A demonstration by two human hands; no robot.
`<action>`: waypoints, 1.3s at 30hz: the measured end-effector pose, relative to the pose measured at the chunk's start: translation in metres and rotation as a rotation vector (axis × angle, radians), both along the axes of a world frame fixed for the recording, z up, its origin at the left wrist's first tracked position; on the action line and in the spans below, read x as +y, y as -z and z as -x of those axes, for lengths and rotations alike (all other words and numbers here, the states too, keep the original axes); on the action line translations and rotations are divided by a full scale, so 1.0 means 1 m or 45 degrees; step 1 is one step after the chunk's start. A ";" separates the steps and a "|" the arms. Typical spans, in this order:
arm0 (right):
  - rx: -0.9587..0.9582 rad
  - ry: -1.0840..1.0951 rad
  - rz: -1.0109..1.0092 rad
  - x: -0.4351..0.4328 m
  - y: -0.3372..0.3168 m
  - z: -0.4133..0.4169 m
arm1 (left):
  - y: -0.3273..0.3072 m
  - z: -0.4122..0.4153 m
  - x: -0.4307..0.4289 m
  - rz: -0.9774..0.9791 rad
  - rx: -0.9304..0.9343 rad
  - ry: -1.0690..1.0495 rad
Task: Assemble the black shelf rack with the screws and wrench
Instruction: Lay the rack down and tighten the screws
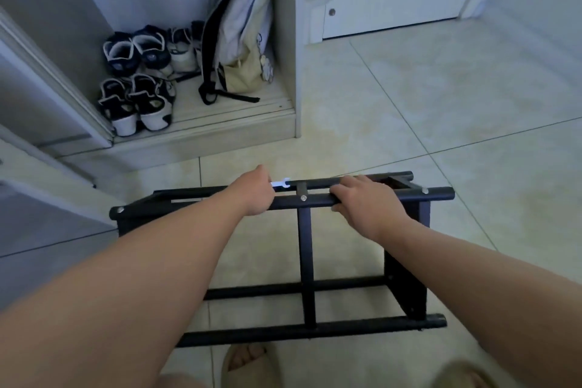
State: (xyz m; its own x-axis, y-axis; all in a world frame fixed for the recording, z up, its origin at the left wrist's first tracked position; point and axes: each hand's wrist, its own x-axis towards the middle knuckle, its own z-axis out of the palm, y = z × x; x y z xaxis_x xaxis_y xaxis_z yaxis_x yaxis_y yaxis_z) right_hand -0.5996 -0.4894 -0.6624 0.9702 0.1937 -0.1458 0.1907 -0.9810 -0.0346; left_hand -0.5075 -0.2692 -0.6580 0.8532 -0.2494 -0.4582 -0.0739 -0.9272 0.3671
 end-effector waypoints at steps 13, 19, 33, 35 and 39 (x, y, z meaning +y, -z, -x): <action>0.134 -0.007 0.143 0.043 -0.028 0.187 | -0.026 0.202 0.029 0.106 -0.059 -0.158; 0.144 0.043 0.197 0.050 -0.015 0.241 | -0.019 0.254 0.037 0.177 0.011 -0.137; 0.308 -0.038 0.263 0.043 -0.020 0.290 | -0.011 0.309 0.035 0.193 0.125 -0.131; 0.333 -0.051 0.250 0.042 -0.022 0.289 | -0.012 0.310 0.036 0.199 0.134 -0.137; 0.218 -0.079 0.064 0.038 -0.025 0.278 | -0.013 0.310 0.037 0.182 0.180 -0.128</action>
